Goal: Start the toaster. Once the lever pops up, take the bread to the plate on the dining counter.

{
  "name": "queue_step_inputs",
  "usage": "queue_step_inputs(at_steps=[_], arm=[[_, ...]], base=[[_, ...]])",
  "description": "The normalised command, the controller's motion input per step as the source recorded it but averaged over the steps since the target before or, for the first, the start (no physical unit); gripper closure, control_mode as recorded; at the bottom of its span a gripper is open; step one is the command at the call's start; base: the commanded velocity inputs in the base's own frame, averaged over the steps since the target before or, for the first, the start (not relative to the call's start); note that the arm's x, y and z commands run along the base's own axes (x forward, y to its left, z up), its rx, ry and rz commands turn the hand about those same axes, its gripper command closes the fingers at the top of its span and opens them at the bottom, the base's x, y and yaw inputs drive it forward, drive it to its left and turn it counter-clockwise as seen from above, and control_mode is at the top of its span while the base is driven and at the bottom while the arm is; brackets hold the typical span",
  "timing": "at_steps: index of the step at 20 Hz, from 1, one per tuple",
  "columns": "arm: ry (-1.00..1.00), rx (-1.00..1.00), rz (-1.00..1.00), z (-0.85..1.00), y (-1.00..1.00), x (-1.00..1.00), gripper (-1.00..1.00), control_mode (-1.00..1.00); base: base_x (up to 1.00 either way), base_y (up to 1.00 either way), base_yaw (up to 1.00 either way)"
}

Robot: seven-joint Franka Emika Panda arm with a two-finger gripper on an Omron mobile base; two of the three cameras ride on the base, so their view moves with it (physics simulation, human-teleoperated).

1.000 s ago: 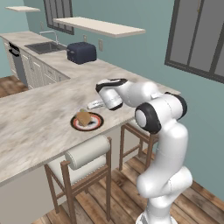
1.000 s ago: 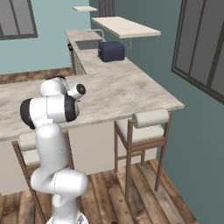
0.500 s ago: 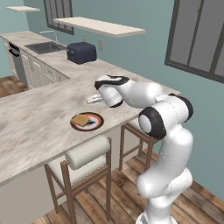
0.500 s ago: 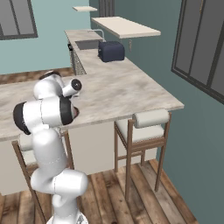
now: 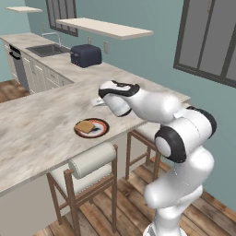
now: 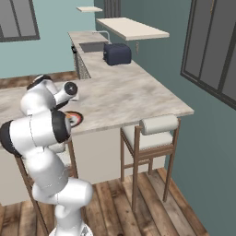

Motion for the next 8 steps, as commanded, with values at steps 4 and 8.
queue_step_inputs(at_steps=[4, 8], arm=[[0.0, 0.0, -0.15, 0.34, 0.0, -0.57, -1.0, -1.0], [0.0, 0.0, -0.15, 0.34, 0.0, -0.56, -1.0, -1.0]], base=[[0.0, 0.0, 0.0], [0.0, 0.0, 0.0]])
